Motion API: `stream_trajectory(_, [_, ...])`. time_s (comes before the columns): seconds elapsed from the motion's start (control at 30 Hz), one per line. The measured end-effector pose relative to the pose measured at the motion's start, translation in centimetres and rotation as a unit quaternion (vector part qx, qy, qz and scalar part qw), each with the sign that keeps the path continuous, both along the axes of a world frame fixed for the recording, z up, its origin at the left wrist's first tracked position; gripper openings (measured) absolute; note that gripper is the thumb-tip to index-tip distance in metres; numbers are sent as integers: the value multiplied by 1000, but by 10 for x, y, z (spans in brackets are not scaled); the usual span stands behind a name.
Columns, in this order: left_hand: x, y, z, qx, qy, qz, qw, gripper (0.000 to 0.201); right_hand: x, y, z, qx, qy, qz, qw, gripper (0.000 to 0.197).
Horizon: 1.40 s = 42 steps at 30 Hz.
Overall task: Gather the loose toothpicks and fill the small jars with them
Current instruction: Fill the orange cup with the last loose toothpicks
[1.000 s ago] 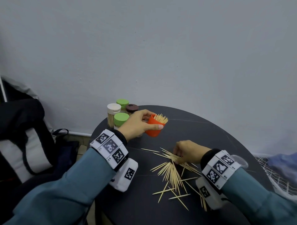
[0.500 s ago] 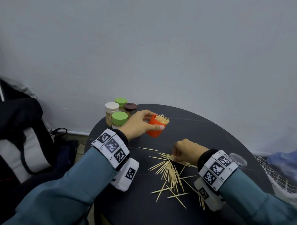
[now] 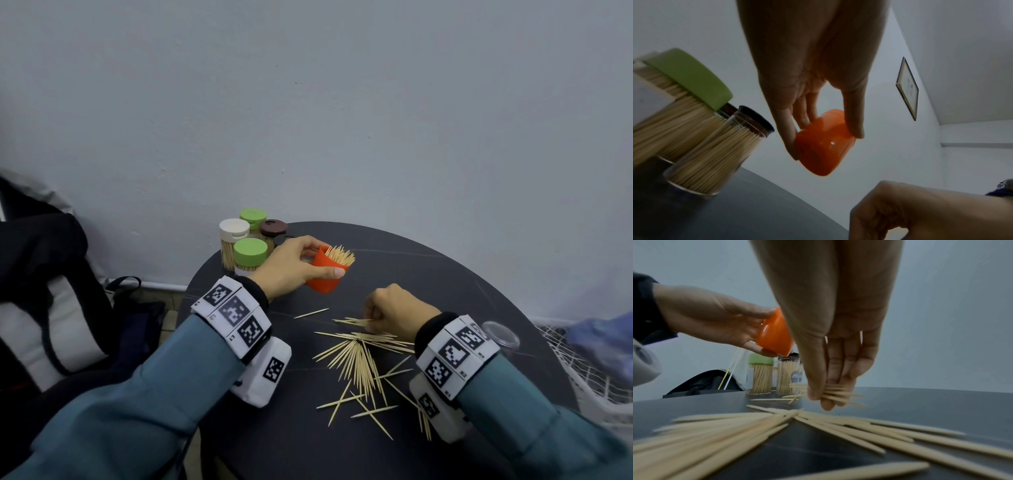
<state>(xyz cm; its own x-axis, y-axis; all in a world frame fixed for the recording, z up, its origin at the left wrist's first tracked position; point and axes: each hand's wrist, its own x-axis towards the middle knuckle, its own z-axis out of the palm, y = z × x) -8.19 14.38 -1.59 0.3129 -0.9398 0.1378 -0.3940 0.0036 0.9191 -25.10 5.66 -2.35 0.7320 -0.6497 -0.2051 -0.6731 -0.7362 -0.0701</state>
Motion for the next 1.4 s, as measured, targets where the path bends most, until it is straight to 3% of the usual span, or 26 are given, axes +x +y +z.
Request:
stream_trajectory(0.27, [0, 3, 1, 3, -9, -8, 1000, 55, -5, -3, 4, -27, -52, -19, 998, 18])
stream_trajectory(0.4, [4, 6, 1, -4, -10, -4, 1000, 53, -12, -10, 16, -52, -149, -40, 987, 6])
stream_trajectory(0.57, [7, 8, 0, -10, -6, 1, 1000, 51, -9, -8, 56, -85, -231, -10, 969, 10])
stream_trajectory(0.8, [8, 8, -3, 4, -14, -9, 1000, 55, 13, 10, 102, -136, -181, 50, 973, 10])
stream_trajectory(0.93, [6, 7, -5, -2, -12, -20, 1000, 54, 34, 18, 103, -91, -103, 101, 985, 17])
stream_trajectory(1.07, [5, 6, -5, -4, -8, -26, 1000, 49, 44, 14, 98, -37, -147, 125, 980, 28])
stream_trajectory(1.27, [8, 9, 0, -3, -3, -17, 1000, 52, 33, -5, 87, -54, -273, 66, 958, 14])
stream_trajectory(1.33, [9, 10, 2, -10, 2, -7, 1000, 52, 29, -14, 76, -36, -258, 15, 965, 14])
stream_trajectory(1.4, [11, 11, 4, -13, 5, -1, 1000, 52, 28, -22, 59, -9, -164, -30, 986, 17])
